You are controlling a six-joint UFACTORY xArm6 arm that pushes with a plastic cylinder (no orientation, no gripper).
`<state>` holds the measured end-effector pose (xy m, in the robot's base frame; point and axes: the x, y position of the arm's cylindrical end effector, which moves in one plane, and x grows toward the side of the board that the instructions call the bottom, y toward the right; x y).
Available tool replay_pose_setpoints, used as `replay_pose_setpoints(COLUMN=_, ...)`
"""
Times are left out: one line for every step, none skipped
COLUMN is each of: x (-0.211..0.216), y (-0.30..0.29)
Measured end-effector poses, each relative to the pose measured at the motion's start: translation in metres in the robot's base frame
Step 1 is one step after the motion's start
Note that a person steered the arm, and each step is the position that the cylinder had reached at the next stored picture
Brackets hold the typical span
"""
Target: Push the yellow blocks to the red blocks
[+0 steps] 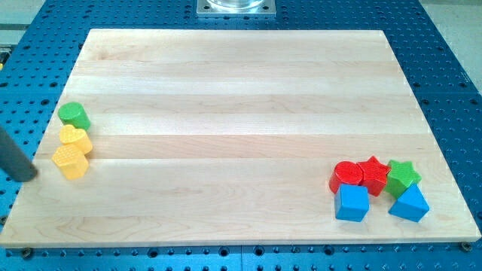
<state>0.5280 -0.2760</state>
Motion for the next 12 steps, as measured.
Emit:
replay_pose_setpoints(x=-0.011, y=0.148)
replay_pose_setpoints(x=-0.011, y=0.122)
replay_pose_setpoints(x=-0.055, y=0.141)
replay_pose_setpoints(x=-0.075, y=0.225)
replay_pose_setpoints(x=-0.035, y=0.314)
replay_pose_setpoints(x=-0.031, y=0.292)
replay_pose_setpoints(x=-0.013, y=0.245)
replay_pose_setpoints(x=0.000, y=0.341)
replay_pose_setpoints(x=0.000, y=0.320)
replay_pose_setpoints(x=0.015, y=0.188)
replay_pose_setpoints(x=0.025, y=0.026)
replay_pose_setpoints(x=-0.018, y=-0.029)
